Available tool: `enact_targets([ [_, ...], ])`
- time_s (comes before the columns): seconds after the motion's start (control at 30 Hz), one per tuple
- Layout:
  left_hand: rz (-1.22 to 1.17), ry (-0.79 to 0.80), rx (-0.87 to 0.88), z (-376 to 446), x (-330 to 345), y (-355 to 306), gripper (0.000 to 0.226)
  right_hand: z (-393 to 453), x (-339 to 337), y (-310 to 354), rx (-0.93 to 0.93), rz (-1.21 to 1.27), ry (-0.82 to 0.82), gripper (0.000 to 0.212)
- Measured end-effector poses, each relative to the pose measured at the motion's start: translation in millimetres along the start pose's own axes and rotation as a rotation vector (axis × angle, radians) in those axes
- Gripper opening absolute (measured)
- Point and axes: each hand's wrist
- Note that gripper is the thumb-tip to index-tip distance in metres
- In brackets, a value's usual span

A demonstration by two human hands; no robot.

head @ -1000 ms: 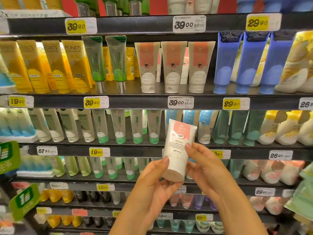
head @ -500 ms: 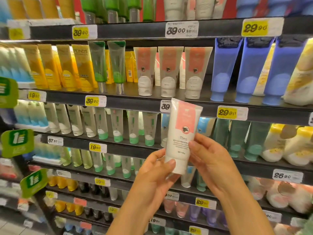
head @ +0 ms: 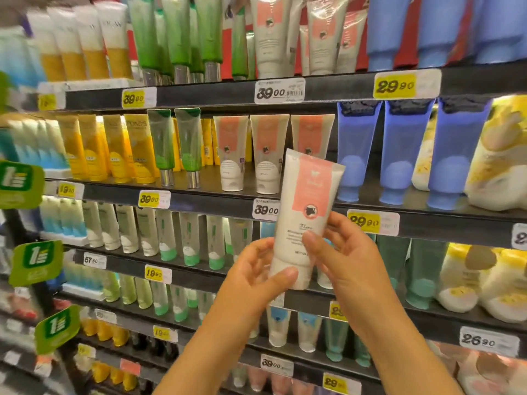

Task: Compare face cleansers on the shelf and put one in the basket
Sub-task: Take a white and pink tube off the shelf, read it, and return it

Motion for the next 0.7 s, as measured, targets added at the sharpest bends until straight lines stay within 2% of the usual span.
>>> enact_targets([
  [0.07, 0.186, -0.004, 0.072, 12, 0, -17, 0.052, 13, 2, 13, -0.048, 0.014, 0.023, 0.052],
  [0.27, 0.378, -0.112, 0.308, 58, 9, -60, 0.048, 53, 13, 51, -0.203, -0.055, 0.040, 0.051],
  [0.4, 0.433, -0.153, 0.466, 87, 17, -86, 0.047, 79, 22, 78, -0.321, -0.116, 0.055, 0.047],
  [0.5, 0.449, -0.185, 0.563, 110, 20, -107, 0.043, 100, 28, 97, -0.405, -0.165, 0.065, 0.033],
  [0.7, 0.401, -0.143, 0.632, 162, 21, -147, 0.037, 147, 39, 132, -0.521, -0.316, 0.025, 0.030],
])
Point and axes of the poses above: each hand's wrist, its own z-axis towards the middle knuckle, its own x-axis out of the palm, y = z × x, and after that the axes turned 8 degrees about z, right-handed
